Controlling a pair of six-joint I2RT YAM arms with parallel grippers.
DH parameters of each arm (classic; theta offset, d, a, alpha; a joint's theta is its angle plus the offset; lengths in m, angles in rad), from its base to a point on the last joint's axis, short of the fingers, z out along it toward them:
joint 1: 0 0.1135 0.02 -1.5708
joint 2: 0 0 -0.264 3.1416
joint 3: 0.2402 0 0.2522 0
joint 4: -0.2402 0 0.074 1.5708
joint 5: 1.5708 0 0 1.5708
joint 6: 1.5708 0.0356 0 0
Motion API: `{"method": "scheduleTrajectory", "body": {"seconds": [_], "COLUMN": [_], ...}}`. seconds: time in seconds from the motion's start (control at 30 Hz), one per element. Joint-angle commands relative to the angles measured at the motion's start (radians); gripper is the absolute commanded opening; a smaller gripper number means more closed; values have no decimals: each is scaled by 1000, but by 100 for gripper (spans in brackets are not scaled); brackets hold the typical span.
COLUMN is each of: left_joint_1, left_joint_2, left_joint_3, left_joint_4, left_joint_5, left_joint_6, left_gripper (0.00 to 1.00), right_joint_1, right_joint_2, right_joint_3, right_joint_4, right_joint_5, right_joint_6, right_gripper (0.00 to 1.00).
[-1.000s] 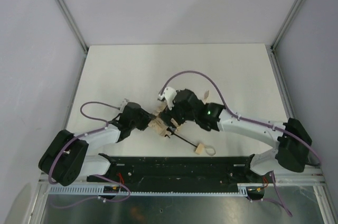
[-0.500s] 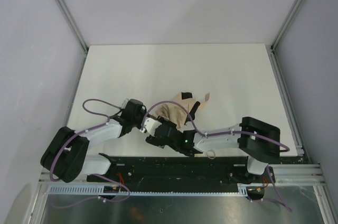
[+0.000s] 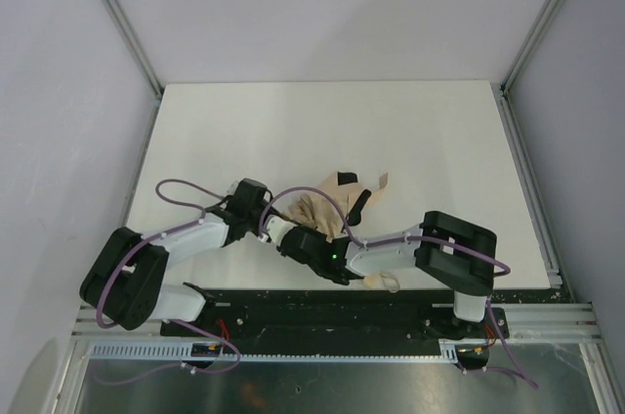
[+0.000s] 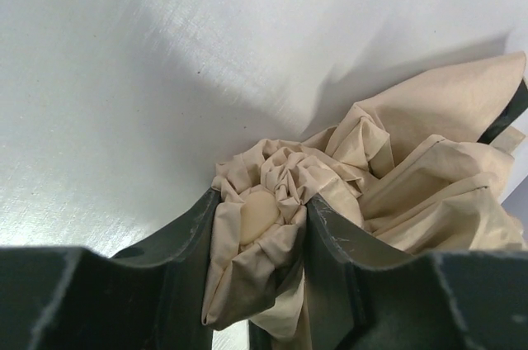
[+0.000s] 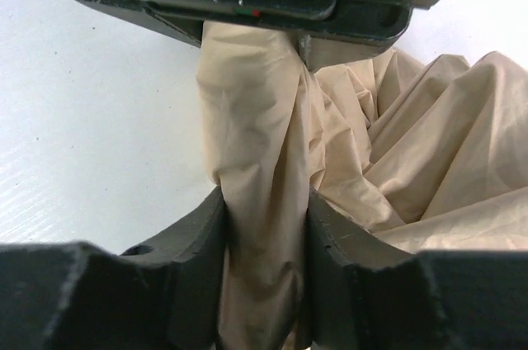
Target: Put away the umbrella
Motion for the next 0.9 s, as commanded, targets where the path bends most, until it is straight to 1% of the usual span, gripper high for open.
{"method": "scheduleTrajectory", "body": {"seconds": [0.0, 0.1, 0.17, 0.27, 0.47, 0.53, 0.6, 0.63, 0.67, 0.73, 0.8, 0.87], "left_joint_1": [8, 13, 16, 18, 37, 58, 93, 113, 134, 178, 225, 262], "left_joint_2": [28, 26, 23, 5, -43, -72, -116, -136, -158, -202, -246, -285], "left_joint_3": [-11, -6, -1, -2, 16, 25, 33, 38, 42, 36, 13, -20], "left_joint_4": [-170, -168, -169, -167, -164, -157, -140, -136, -134, -132, -131, -128], "left_joint_5": [-15, -17, -21, -33, -62, -64, -60, -57, -52, -34, -7, 50], "left_joint_6": [47, 58, 64, 61, 95, 127, 175, 206, 238, 288, 308, 309], "left_gripper": [0, 0, 4, 19, 60, 73, 83, 90, 95, 98, 99, 99], "right_joint_1": [-54, -93, -132, -171, -243, -267, -287, -298, -311, -338, -365, -389], "right_joint_2": [48, 80, 118, 154, 191, 211, 242, 256, 267, 280, 289, 300], "right_joint_3": [42, 75, 120, 144, 146, 147, 153, 161, 169, 177, 179, 180], "right_joint_4": [-205, -285, -364, -434, -495, -500, -504, -510, -515, -521, -524, -518], "right_joint_5": [-27, -142, -243, -377, -622, -696, -738, -754, -772, -808, -847, -892], "right_joint_6": [65, 85, 115, 132, 173, 192, 207, 212, 216, 226, 241, 262], "right_gripper": [28, 8, 2, 0, 0, 0, 0, 0, 0, 0, 0, 0]}}
